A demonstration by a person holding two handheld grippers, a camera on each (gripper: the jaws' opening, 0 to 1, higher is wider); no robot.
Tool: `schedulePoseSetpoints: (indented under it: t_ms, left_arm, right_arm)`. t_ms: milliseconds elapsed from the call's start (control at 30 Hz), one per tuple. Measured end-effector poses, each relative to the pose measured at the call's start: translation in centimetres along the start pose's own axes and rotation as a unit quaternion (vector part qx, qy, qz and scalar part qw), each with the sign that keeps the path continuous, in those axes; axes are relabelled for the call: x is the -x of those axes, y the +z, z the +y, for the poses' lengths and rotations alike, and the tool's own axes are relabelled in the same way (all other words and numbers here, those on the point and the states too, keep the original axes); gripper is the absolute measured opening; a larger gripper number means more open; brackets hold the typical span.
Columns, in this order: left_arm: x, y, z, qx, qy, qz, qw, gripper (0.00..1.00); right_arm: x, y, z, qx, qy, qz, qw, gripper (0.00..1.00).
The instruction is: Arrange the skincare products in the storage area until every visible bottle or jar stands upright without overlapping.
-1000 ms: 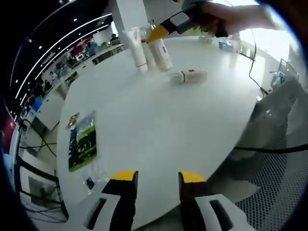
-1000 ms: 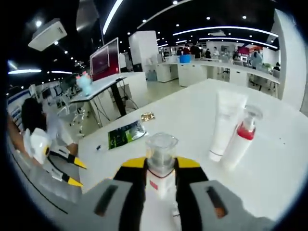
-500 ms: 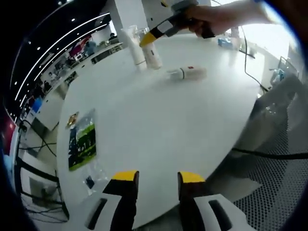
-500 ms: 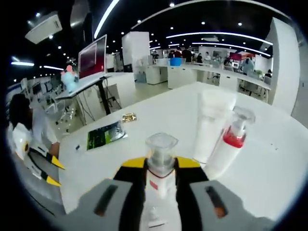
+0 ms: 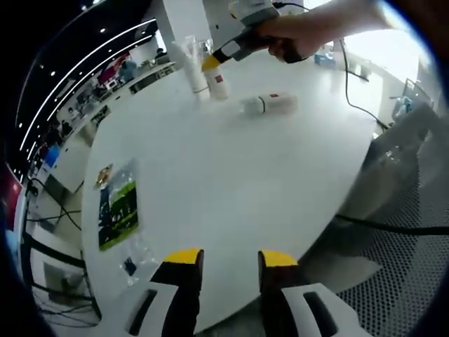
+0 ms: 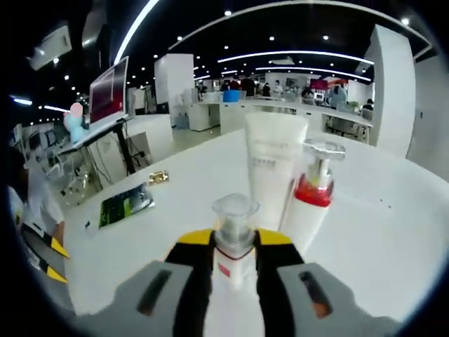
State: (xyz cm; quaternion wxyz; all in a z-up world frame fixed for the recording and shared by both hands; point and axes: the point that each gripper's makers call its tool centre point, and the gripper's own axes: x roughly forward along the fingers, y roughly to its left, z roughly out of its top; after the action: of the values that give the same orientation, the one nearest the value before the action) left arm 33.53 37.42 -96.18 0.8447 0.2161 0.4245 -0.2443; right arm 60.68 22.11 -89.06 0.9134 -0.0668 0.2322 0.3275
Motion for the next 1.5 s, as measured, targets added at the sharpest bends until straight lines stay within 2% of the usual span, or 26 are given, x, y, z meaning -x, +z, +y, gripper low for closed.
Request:
schedulePoseSetpoints:
  t_ms: [233, 400, 500, 533, 767, 833, 900, 1100, 1333, 1500]
  left_arm:
    - [0.0, -0.1, 0.0, 0.0, 0.001, 0.002, 1.0, 0.32]
    - [0.0, -0.2, 0.1, 0.001, 0.002, 0.002, 1.0, 0.32]
    - [0.0, -0.1, 0.2, 0.002, 0.003, 0.001, 1.0, 0.32]
    - [0.0, -0.1, 0.2, 0.002, 0.003, 0.001, 1.0, 0.32]
    - [0.0, -0.2, 0.3, 0.002, 0.004, 0.001, 1.0, 0.32]
    - [0.0, -0.2, 0.3, 0.001, 0.004, 0.001, 1.0, 0.31]
    - [0.0, -0.3, 0.2, 0.001, 0.003, 0.003, 1.0, 0.31]
    - [0.0, -0.3, 0.3, 0.0, 0.005, 0.003, 1.0, 0.31]
    - [-0.1, -0.4, 0.4, -0.003, 0.007, 0.005, 1.0, 0.31]
    - [0.0, -0.4, 0.5, -0.006, 0.008, 0.005, 0.9999, 0.31]
  right_arm:
    - [-1.3, 0.2, -0.4, -0.006, -0.015, -0.016, 0.9997, 0.22]
    - [-2.1, 0.6, -0.3, 0.025, -0.021, -0.029, 0.999, 0.22]
    - [-2.5, 0.3, -0.4, 0.022, -0.023, -0.033, 0.9989, 0.22]
    - [-2.5, 0.8, -0.5, 0.029, -0.026, -0.053, 0.9979, 0.22]
    - [-2.4, 0.4, -0.5, 0.04, -0.034, -0.06, 0.9968, 0.23]
    - [-2.4, 0.3, -0.6, 0.045, -0.034, -0.054, 0.9969, 0.24]
    - [-2.6, -0.2, -0.6, 0.053, -0.036, -0.033, 0.9974, 0.24]
    - [-2.9, -1.1, -0.5, 0.051, -0.037, -0.013, 0.9979, 0.28]
    - [-3.4, -2.7, -0.7, 0.035, -0.048, 0.025, 0.9979, 0.26]
    - [-3.4, -2.6, -0.9, 0.045, -0.054, 0.033, 0.997, 0.25]
